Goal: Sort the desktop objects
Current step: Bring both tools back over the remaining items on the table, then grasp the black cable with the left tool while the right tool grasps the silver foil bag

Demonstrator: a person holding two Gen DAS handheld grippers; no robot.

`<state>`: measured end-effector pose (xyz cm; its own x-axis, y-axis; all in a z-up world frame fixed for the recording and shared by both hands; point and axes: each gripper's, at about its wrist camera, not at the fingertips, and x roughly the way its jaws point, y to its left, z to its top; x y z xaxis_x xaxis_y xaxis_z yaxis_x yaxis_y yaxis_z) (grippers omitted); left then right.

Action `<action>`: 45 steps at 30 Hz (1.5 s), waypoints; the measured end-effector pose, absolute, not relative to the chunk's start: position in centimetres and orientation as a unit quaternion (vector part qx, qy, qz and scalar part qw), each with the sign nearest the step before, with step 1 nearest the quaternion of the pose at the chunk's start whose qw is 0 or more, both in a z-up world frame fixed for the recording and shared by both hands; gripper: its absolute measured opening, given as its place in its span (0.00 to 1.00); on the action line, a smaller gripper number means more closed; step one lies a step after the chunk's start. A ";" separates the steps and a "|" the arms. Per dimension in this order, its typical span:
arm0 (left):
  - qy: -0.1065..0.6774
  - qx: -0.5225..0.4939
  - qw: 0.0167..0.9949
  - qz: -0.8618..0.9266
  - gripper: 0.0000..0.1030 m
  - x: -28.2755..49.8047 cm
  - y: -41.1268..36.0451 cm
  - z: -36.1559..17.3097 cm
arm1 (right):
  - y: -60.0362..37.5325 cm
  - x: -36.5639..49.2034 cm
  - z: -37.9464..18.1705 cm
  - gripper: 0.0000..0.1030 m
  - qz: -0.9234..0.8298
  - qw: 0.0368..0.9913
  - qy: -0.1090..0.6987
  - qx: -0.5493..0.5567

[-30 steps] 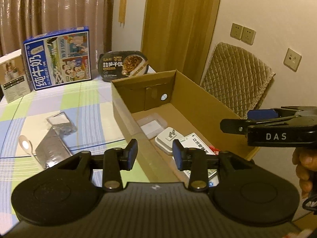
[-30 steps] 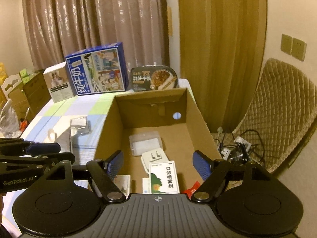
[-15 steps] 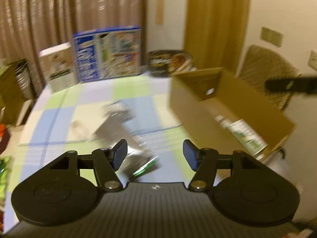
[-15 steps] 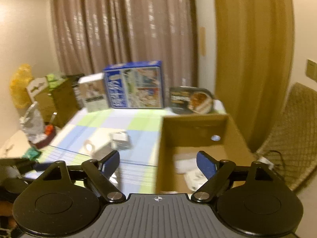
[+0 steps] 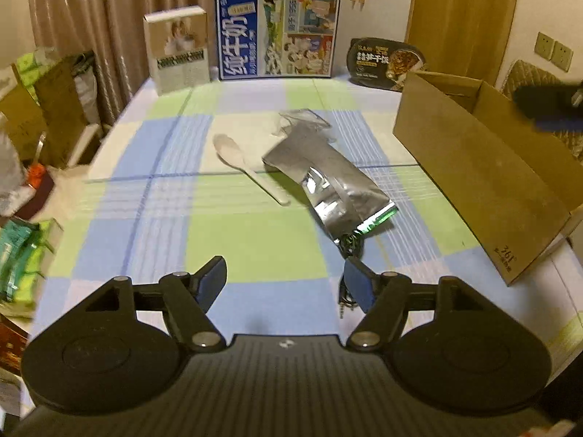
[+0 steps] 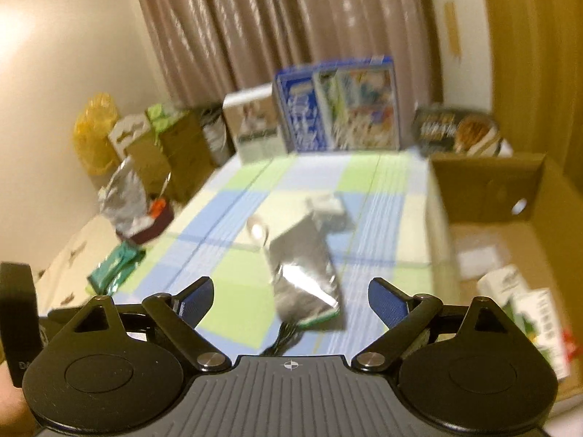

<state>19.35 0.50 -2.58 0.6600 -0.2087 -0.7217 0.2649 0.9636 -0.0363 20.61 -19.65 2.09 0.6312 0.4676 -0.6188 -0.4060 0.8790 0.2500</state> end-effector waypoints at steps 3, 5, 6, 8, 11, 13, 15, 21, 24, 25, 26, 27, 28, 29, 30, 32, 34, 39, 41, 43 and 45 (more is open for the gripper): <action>0.399 0.043 0.905 -0.140 0.65 19.6 0.1 -4.0 | -18.6 22.0 0.3 0.87 0.245 0.897 0.368 0.028; 0.406 0.044 0.900 -0.152 0.64 19.8 -0.1 -5.0 | -18.3 22.9 -0.6 0.87 0.248 0.894 0.372 0.022; 0.408 0.043 0.898 -0.159 0.63 20.0 -0.2 -5.5 | -18.2 23.3 -1.0 0.87 0.249 0.893 0.374 0.022; 0.414 0.043 0.892 -0.176 0.61 20.5 -0.7 -6.3 | -17.9 24.3 -1.8 0.87 0.254 0.891 0.377 0.020; 0.416 0.050 0.886 -0.198 0.54 21.5 -1.7 -7.1 | -18.1 25.7 -2.9 0.87 0.255 0.888 0.380 0.041; 0.409 0.056 0.888 -0.204 0.44 22.2 -2.5 -7.5 | -18.1 26.3 -3.4 0.87 0.260 0.882 0.386 0.070; 0.408 0.059 0.886 -0.210 0.37 23.0 -3.3 -8.2 | -17.8 26.9 -3.5 0.87 0.261 0.881 0.388 0.075; 0.417 0.067 0.876 -0.232 0.38 24.3 -4.9 -10.3 | -17.3 28.9 -4.1 0.86 0.248 0.881 0.398 0.059; 0.416 0.085 0.873 -0.239 0.30 24.5 -5.7 -10.5 | -16.9 29.7 -4.4 0.86 0.242 0.884 0.398 0.033; 0.416 0.091 0.872 -0.240 0.29 24.6 -6.0 -10.6 | -16.8 30.0 -4.6 0.85 0.242 0.885 0.398 0.026; 0.415 0.094 0.872 -0.241 0.26 24.6 -6.1 -10.6 | -16.7 30.2 -4.8 0.85 0.240 0.884 0.400 0.020; 0.417 0.094 0.871 -0.242 0.19 24.7 -6.3 -10.6 | -16.7 30.4 -5.0 0.84 0.239 0.884 0.403 0.016; 0.419 0.095 0.869 -0.245 0.16 24.7 -6.3 -10.5 | -16.7 30.6 -5.2 0.82 0.238 0.882 0.406 0.014; 0.421 0.097 0.867 -0.246 0.13 24.7 -6.4 -10.5 | -16.7 30.8 -5.5 0.81 0.238 0.880 0.410 0.013; 0.424 0.100 0.866 -0.245 0.12 24.7 -6.3 -10.4 | -16.7 31.0 -5.7 0.80 0.239 0.879 0.412 0.013; 0.425 0.104 0.865 -0.245 0.10 24.8 -5.8 -10.1 | -16.6 31.2 -5.8 0.80 0.241 0.877 0.415 0.011; 0.421 0.102 0.871 -0.232 0.09 25.1 -4.6 -9.6 | -16.4 31.5 -5.9 0.80 0.245 0.876 0.416 0.007; 0.421 0.075 0.886 -0.181 0.09 26.4 -0.8 -9.0 | -15.0 32.1 -6.5 0.80 0.262 0.868 0.421 -0.010; 0.423 0.068 0.888 -0.169 0.09 26.8 0.1 -9.2 | -14.3 32.4 -6.9 0.80 0.266 0.865 0.425 -0.024; 0.426 0.065 0.888 -0.161 0.11 27.2 0.5 -9.3 | -13.6 32.6 -7.4 0.80 0.267 0.863 0.427 -0.040; 0.425 0.066 0.889 -0.158 0.27 27.2 0.7 -9.3 | -13.0 32.8 -8.0 0.80 0.264 0.862 0.428 -0.061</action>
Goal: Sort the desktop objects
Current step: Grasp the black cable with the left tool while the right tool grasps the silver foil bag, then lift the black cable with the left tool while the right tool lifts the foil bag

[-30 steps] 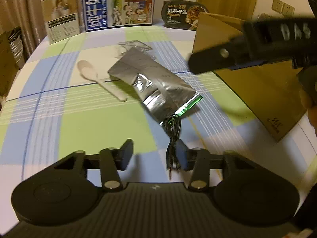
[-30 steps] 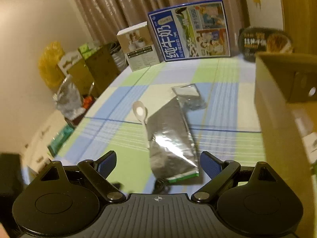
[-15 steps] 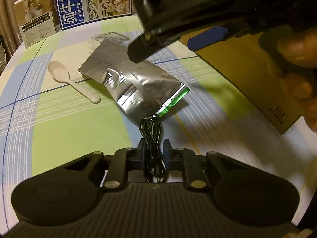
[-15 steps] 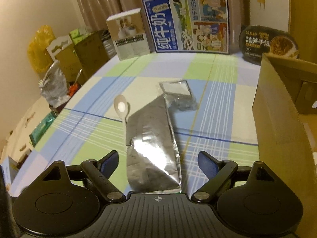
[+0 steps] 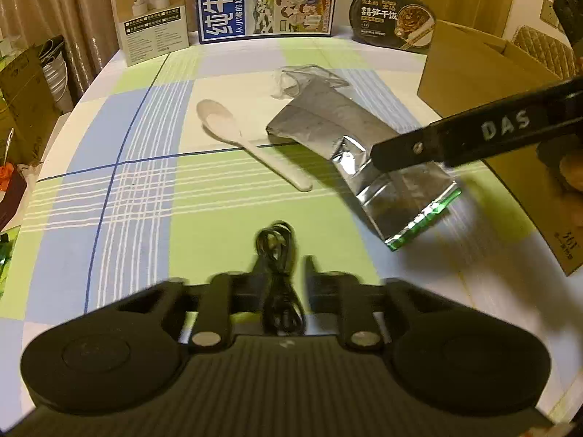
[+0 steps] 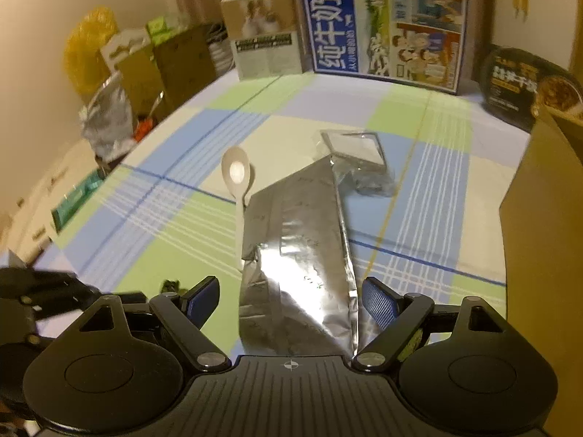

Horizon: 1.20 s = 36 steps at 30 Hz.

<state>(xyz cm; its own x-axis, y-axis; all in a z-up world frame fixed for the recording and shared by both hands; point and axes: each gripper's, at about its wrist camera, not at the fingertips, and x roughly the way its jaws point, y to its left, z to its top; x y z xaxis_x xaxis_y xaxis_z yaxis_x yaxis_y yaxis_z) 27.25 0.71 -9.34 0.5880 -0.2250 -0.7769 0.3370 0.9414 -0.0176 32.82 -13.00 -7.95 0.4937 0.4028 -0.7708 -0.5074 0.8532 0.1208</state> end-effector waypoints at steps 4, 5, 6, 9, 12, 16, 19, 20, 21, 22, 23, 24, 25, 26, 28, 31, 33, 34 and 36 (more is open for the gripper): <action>0.426 0.068 0.888 -0.160 0.27 27.4 0.9 -9.3 | -12.2 33.6 -9.3 0.80 0.260 0.857 0.435 -0.090; 0.427 0.068 0.888 -0.160 0.27 27.5 0.9 -9.4 | -12.1 33.9 -9.6 0.80 0.260 0.855 0.438 -0.094; 0.429 0.067 0.887 -0.160 0.27 27.6 0.9 -9.4 | -12.0 34.1 -9.9 0.80 0.259 0.854 0.442 -0.095; 0.436 0.061 0.884 -0.158 0.27 27.8 1.1 -9.7 | -11.9 34.5 -10.5 0.80 0.264 0.849 0.448 -0.094; 0.444 0.052 0.881 -0.155 0.27 28.0 1.3 -9.9 | -11.9 34.5 -10.8 0.80 0.266 0.846 0.452 -0.095; 0.446 0.054 0.879 -0.158 0.27 28.2 1.0 -10.0 | -11.8 34.0 -11.0 0.71 0.260 0.848 0.450 -0.106; 0.445 0.059 0.880 -0.158 0.27 28.1 0.7 -10.1 | -12.0 33.7 -10.9 0.58 0.251 0.851 0.447 -0.116; 0.445 0.058 0.880 -0.158 0.28 28.2 0.6 -10.2 | -12.2 33.6 -10.9 0.57 0.252 0.850 0.449 -0.112; 0.444 0.057 0.880 -0.157 0.28 28.2 0.7 -10.2 | -12.3 33.5 -10.8 0.57 0.254 0.849 0.449 -0.111; 0.444 0.056 0.881 -0.156 0.28 28.3 0.7 -10.2 | -12.5 33.4 -10.7 0.56 0.255 0.849 0.449 -0.111; 0.443 0.057 0.881 -0.156 0.28 28.3 0.7 -10.2 | -12.6 33.1 -10.6 0.56 0.254 0.849 0.450 -0.111; 0.443 0.057 0.881 -0.155 0.28 28.3 0.8 -10.2 | -12.8 32.9 -10.5 0.56 0.253 0.849 0.451 -0.109; 0.443 0.057 0.881 -0.155 0.28 28.3 0.8 -10.2 | -13.0 32.6 -10.4 0.55 0.252 0.849 0.451 -0.107; 0.443 0.057 0.881 -0.154 0.28 28.3 0.7 -10.2 | -13.2 32.2 -10.3 0.55 0.250 0.850 0.452 -0.104; 0.443 0.058 0.882 -0.152 0.28 28.4 0.7 -10.3 | -13.7 31.4 -9.9 0.55 0.242 0.852 0.455 -0.095; 0.444 0.057 0.881 -0.150 0.28 28.3 0.6 -10.2 | -14.2 30.1 -9.4 0.54 0.241 0.852 0.456 -0.089; 0.444 0.056 0.881 -0.153 0.28 28.3 0.5 -10.2 | -14.9 29.5 -9.1 0.54 0.238 0.852 0.460 -0.077; 0.444 0.057 0.881 -0.153 0.28 28.2 0.4 -10.2 | -15.3 29.1 -8.9 0.54 0.234 0.852 0.464 -0.070; 0.445 0.059 0.880 -0.156 0.28 28.1 0.3 -10.2 | -15.9 28.3 -8.6 0.55 0.227 0.852 0.469 -0.057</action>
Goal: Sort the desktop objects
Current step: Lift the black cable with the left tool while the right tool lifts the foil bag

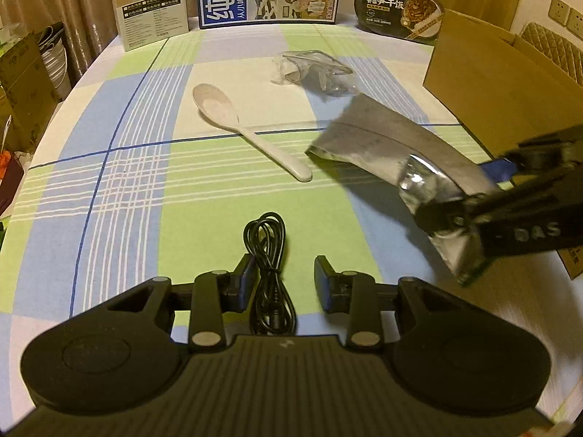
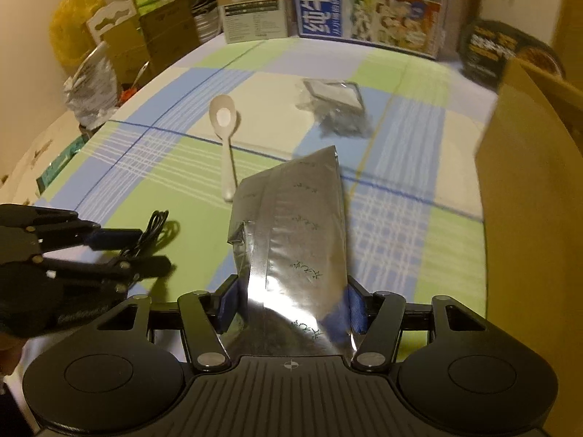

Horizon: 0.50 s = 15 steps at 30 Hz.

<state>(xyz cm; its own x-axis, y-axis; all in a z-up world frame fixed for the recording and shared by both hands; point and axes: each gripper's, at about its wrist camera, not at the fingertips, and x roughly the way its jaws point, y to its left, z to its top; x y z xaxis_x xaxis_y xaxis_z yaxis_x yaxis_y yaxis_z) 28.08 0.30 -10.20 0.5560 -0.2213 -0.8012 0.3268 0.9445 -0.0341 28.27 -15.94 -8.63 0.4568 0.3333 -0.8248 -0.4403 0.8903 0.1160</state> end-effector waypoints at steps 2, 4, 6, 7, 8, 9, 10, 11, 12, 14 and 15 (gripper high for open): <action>0.446 0.057 0.879 -0.159 0.28 28.0 0.3 -10.2 | -16.5 27.3 -8.4 0.56 0.227 0.848 0.476 -0.047; 0.448 0.053 0.878 -0.161 0.28 28.0 0.5 -10.1 | -16.8 26.7 -8.4 0.59 0.236 0.842 0.483 -0.041; 0.452 0.044 0.876 -0.164 0.28 28.1 0.9 -10.0 | -16.8 26.5 -8.4 0.66 0.239 0.841 0.483 -0.041; 0.454 0.041 0.875 -0.163 0.28 28.1 1.1 -10.0 | -16.7 26.6 -8.4 0.69 0.241 0.842 0.480 -0.047; 0.455 0.039 0.874 -0.163 0.28 28.1 1.2 -10.0 | -16.5 26.7 -8.3 0.72 0.241 0.844 0.476 -0.056; 0.456 0.039 0.874 -0.163 0.29 28.1 1.3 -10.0 | -16.5 26.7 -8.3 0.73 0.239 0.846 0.472 -0.062; 0.456 0.040 0.874 -0.163 0.30 28.1 1.4 -9.9 | -16.4 26.8 -8.2 0.75 0.238 0.848 0.469 -0.064; 0.457 0.039 0.873 -0.163 0.30 28.1 1.4 -9.9 | -16.3 26.9 -8.3 0.75 0.238 0.849 0.467 -0.066; 0.458 0.038 0.873 -0.164 0.30 28.1 1.5 -9.9 | -16.2 27.0 -8.3 0.76 0.239 0.849 0.467 -0.067; 0.459 0.035 0.872 -0.165 0.30 28.2 1.7 -9.9 | -16.0 27.3 -8.3 0.76 0.241 0.848 0.466 -0.070; 0.460 0.033 0.872 -0.164 0.30 28.3 1.8 -9.9 | -16.0 27.5 -8.4 0.76 0.241 0.848 0.466 -0.074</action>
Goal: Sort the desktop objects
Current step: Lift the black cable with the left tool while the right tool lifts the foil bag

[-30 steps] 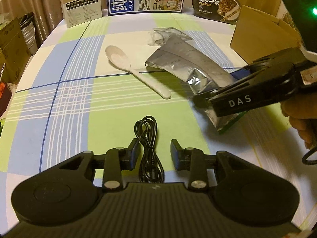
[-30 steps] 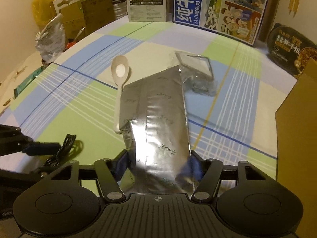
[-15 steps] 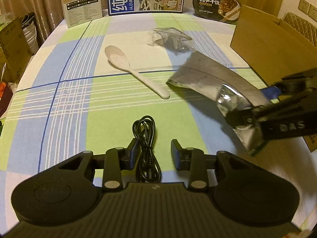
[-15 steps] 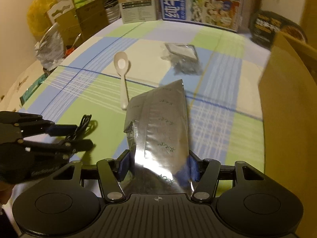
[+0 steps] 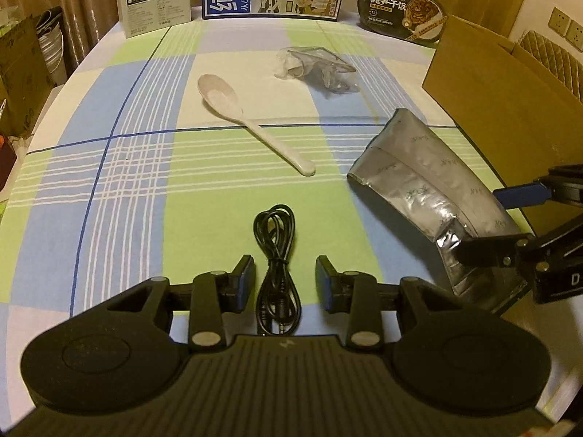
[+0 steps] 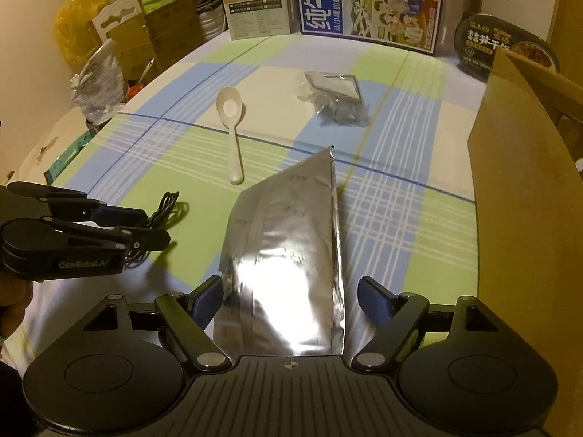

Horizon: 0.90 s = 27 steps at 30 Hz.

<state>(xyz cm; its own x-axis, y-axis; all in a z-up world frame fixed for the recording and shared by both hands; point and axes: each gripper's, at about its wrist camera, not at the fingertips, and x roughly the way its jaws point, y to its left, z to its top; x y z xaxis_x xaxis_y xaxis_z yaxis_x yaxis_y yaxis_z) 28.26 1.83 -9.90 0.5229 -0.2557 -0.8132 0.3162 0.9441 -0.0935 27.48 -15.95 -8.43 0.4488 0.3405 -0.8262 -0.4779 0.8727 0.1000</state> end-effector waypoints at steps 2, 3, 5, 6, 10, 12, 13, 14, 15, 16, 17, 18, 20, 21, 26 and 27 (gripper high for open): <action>0.463 0.028 0.871 -0.163 0.30 28.5 2.1 -9.9 | -15.9 27.7 -8.5 0.78 0.242 0.847 0.466 -0.077; 0.464 0.024 0.870 -0.164 0.30 28.7 2.3 -9.9 | -16.0 27.8 -8.5 0.79 0.242 0.847 0.467 -0.077; 0.468 0.015 0.868 -0.164 0.30 28.9 2.5 -9.8 | -16.0 27.9 -8.5 0.80 0.243 0.847 0.466 -0.078; 0.469 0.015 0.868 -0.163 0.30 29.0 2.6 -9.8 | -16.0 27.9 -8.4 0.80 0.243 0.847 0.465 -0.078; 0.467 0.034 0.868 -0.163 0.30 29.0 2.1 -9.9 | -16.0 28.0 -8.4 0.80 0.244 0.848 0.465 -0.077; 0.464 0.040 0.870 -0.163 0.30 29.0 1.8 -10.0 | -15.9 28.0 -8.4 0.80 0.244 0.848 0.464 -0.078; 0.464 0.040 0.870 -0.163 0.30 29.1 1.8 -10.0 | -15.9 28.0 -8.4 0.80 0.245 0.848 0.463 -0.078; 0.463 0.037 0.870 -0.163 0.30 29.1 1.7 -10.0 | -15.9 27.9 -8.4 0.80 0.245 0.848 0.463 -0.078; 0.463 0.036 0.871 -0.163 0.30 29.2 1.7 -10.0 | -15.9 28.0 -8.4 0.80 0.246 0.848 0.463 -0.079; 0.462 0.036 0.871 -0.162 0.30 29.3 1.7 -10.0 | -15.9 28.0 -8.5 0.80 0.246 0.848 0.463 -0.078; 0.461 0.038 0.871 -0.162 0.30 29.3 1.6 -10.0 | -15.9 28.0 -8.5 0.80 0.247 0.847 0.464 -0.078; 0.460 0.042 0.872 -0.162 0.29 29.3 1.6 -10.0 | -15.9 28.0 -8.5 0.80 0.248 0.847 0.464 -0.078; 0.459 0.056 0.872 -0.161 0.27 29.1 1.3 -10.1 | -15.9 28.0 -8.5 0.80 0.249 0.847 0.464 -0.080; 0.458 0.065 0.872 -0.160 0.21 29.1 1.1 -10.1 | -15.8 28.0 -8.6 0.80 0.251 0.846 0.463 -0.082; 0.459 0.057 0.872 -0.161 0.10 29.1 1.4 -10.0 | -15.6 28.2 -8.6 0.80 0.255 0.847 0.459 -0.087; 0.459 0.056 0.872 -0.162 0.10 29.0 1.4 -10.0 | -15.6 28.3 -8.7 0.80 0.256 0.846 0.459 -0.085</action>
<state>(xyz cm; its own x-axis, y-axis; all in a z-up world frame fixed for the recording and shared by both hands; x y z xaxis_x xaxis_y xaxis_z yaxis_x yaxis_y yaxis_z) 29.05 1.36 -9.98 0.5269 -0.2307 -0.8180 0.3329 0.9416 -0.0511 28.34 -15.64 -8.68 0.4468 0.3546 -0.8214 -0.5117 0.8544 0.0905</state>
